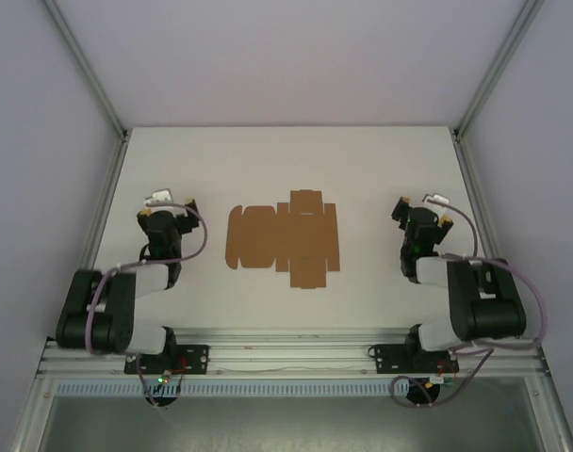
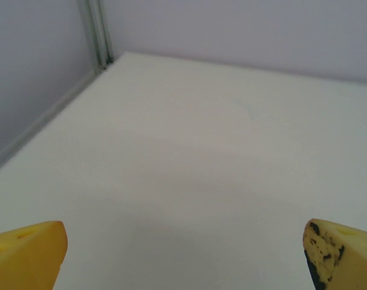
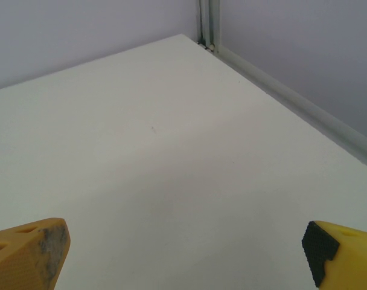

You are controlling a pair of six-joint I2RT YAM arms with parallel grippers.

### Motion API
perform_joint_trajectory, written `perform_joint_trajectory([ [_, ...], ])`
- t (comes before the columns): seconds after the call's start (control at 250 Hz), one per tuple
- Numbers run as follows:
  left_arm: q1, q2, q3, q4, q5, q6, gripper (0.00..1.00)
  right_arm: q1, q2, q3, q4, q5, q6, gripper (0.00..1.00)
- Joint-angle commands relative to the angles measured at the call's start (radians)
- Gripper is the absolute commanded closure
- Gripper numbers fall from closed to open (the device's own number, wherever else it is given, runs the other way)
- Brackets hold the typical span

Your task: Assemble paper box

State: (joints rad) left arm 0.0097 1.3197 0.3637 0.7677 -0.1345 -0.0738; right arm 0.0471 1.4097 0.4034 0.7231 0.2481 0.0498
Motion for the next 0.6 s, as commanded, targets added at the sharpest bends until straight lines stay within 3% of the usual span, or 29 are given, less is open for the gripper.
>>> perform_joint_trajectory([
  [0.0, 0.012, -0.207, 0.087, -0.278, 0.007, -0.109, 0.0, 0.034, -0.137, 0.096, -0.251, 0.044, 0.012, 0.0],
  [0.112, 0.01, -0.259, 0.259, -0.66, 0.128, -0.255, 0.0, 0.071, -0.215, 0.194, -0.528, -0.06, 0.152, 0.03],
  [0.164, 0.001, -0.246, 0.301, -0.745, 0.219, -0.292, 0.0, 0.122, -0.215, 0.242, -0.641, -0.123, 0.19, 0.06],
  [0.232, -0.03, -0.218, 0.344, -0.836, 0.26, -0.33, 0.0, 0.191, -0.18, 0.324, -0.807, -0.138, 0.29, 0.12],
  [0.284, -0.058, -0.188, 0.379, -0.913, 0.256, -0.347, 0.0, 0.23, -0.137, 0.386, -0.907, -0.222, 0.322, 0.2],
  [0.432, -0.141, -0.052, 0.434, -1.035, 0.316, -0.376, 0.0, 0.368, -0.008, 0.482, -0.93, -0.403, 0.333, 0.46],
  [0.504, -0.17, 0.023, 0.444, -1.047, 0.359, -0.379, 0.0, 0.385, 0.079, 0.532, -0.928, -0.492, 0.37, 0.55],
  [0.596, -0.189, 0.084, 0.449, -1.047, 0.383, -0.381, 0.0, 0.386, 0.184, 0.588, -0.951, -0.503, 0.394, 0.64],
])
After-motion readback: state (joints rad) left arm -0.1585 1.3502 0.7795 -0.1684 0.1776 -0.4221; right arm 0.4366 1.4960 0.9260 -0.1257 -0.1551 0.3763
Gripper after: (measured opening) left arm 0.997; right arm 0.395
